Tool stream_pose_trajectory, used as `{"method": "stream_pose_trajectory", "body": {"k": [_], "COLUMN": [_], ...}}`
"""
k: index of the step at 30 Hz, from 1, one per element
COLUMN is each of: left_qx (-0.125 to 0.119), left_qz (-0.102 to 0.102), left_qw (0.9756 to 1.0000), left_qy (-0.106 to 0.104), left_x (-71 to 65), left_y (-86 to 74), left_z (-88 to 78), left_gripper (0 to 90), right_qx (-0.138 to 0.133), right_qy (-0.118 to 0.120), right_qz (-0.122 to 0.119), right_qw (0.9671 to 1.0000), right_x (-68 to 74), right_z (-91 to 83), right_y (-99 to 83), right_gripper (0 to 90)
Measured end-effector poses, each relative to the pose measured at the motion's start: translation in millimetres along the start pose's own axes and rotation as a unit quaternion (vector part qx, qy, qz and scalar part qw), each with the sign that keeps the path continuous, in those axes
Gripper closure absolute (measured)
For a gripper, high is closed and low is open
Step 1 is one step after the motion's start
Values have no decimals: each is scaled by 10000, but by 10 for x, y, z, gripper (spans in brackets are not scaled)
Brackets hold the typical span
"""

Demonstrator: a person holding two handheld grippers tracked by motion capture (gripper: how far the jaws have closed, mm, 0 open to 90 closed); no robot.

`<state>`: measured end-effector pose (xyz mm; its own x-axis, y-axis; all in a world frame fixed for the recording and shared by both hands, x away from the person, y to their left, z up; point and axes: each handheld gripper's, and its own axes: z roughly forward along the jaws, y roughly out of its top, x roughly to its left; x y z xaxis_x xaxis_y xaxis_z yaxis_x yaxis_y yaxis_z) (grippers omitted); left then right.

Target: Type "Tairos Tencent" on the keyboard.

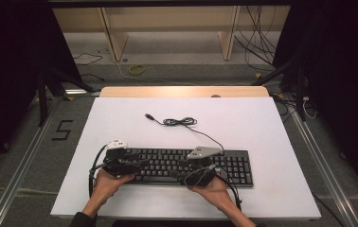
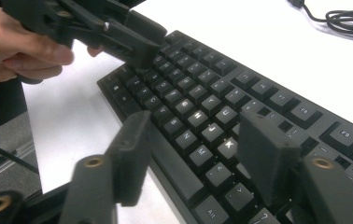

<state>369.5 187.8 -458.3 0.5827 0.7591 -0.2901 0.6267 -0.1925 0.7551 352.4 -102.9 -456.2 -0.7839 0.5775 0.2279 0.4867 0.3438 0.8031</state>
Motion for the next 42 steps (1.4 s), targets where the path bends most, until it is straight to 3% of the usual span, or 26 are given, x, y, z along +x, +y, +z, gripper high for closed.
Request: {"method": "stream_pose_trajectory", "body": {"k": [11, 30, 42], "left_qx": [-405, -593, -674], "left_qz": [113, 185, 180], "left_qw": [9990, 9980, 9975], "left_qy": [-158, -110, -110], "left_x": [-74, -123, -133], "left_y": [-116, -220, -256], "left_z": [-134, -233, -269], "left_gripper": [301, 285, 284], "right_qx": [50, 282, 446], "right_qy": [4, 0, -100], "right_qz": [-54, -201, -241], "right_qw": [10000, 9994, 9987], "right_x": [-5, 41, 45], "right_z": [68, 239, 361], "right_y": [26, 77, 87], "right_gripper": [591, 836, 900]}}
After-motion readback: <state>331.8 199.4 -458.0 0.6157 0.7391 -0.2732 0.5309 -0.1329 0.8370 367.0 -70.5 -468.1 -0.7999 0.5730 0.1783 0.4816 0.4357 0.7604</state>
